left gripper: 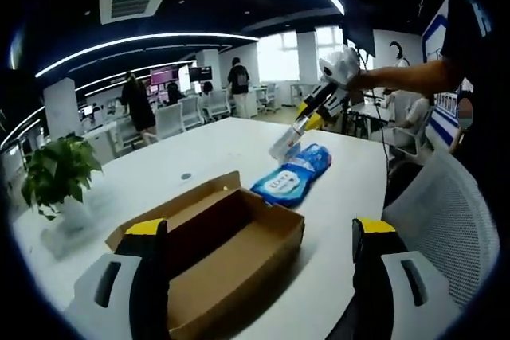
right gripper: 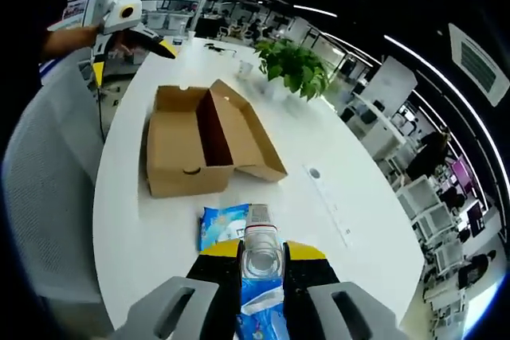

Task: Operate the shoe box by opening the lid, removing the specified soft item, and placing it in the target area until the item is outside and the box remains undamaged.

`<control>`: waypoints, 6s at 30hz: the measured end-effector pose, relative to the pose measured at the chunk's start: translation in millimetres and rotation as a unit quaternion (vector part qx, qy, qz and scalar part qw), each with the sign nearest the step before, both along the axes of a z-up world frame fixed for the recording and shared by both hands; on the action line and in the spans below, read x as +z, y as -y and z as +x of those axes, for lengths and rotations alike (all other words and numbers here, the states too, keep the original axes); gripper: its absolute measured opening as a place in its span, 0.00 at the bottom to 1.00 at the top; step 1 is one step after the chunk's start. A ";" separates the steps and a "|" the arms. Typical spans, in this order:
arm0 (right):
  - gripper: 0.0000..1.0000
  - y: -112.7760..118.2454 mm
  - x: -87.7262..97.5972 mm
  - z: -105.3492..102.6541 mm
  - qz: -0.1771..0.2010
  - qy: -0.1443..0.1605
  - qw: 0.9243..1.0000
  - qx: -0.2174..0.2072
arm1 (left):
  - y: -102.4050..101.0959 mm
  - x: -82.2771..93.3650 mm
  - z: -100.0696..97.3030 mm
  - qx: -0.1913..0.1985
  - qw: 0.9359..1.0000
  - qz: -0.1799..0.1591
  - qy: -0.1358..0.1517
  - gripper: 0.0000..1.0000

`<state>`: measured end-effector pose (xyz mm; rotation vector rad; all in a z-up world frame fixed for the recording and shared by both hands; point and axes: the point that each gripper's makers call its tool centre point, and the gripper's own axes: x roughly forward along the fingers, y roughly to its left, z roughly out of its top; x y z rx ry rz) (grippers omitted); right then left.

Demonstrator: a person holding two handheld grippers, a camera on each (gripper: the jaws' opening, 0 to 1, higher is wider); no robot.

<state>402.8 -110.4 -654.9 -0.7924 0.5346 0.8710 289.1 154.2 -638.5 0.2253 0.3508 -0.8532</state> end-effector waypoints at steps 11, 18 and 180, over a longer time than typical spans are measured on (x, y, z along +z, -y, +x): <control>0.14 9.3 -16.3 21.9 -0.051 -0.019 0.998 0.018 | -11.4 -7.6 -22.6 0.027 1.000 -0.004 -0.015 1.00; 0.14 15.5 -20.9 37.5 -0.071 -0.027 0.997 0.022 | -21.2 -5.1 -37.0 0.055 0.998 -0.007 0.000 1.00; 0.32 -94.5 -48.7 140.8 0.029 -0.185 0.980 -0.071 | -171.4 -86.6 53.8 0.328 0.937 0.003 -0.124 0.42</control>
